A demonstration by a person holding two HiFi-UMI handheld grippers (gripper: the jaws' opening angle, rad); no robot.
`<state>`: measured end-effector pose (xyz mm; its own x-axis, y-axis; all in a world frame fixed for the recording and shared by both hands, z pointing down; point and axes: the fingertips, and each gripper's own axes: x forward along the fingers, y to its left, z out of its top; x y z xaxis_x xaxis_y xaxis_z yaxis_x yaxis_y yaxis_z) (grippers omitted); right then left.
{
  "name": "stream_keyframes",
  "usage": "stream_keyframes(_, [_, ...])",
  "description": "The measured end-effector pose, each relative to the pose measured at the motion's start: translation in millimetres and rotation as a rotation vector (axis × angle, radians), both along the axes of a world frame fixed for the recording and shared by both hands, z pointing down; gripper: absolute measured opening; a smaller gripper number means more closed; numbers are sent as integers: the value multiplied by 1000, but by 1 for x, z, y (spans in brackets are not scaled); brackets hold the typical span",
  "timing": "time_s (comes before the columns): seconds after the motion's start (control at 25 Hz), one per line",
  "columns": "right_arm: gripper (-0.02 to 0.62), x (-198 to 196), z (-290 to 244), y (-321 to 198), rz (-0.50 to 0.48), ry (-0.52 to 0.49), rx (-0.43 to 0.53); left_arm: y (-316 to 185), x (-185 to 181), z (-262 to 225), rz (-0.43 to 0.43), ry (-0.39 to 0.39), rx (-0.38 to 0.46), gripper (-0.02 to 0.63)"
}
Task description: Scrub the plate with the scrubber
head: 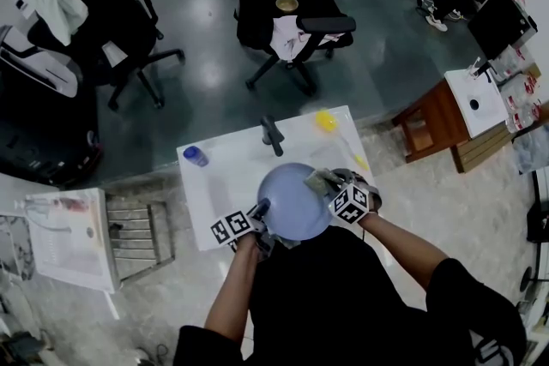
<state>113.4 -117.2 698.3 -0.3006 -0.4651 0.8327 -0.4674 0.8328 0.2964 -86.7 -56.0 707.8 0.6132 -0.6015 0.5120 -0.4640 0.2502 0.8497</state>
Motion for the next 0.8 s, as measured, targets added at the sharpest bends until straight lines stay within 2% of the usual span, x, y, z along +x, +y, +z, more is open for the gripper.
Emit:
stream_keyframes(0.28, [70,-4,3,10,-24,4,-27,-6,-8,3,-19,-16,-5,63])
stream_keyframes(0.8, [70,-9,5,32,28,-36,-93,-17,-19,15,-22,-12,-27,63])
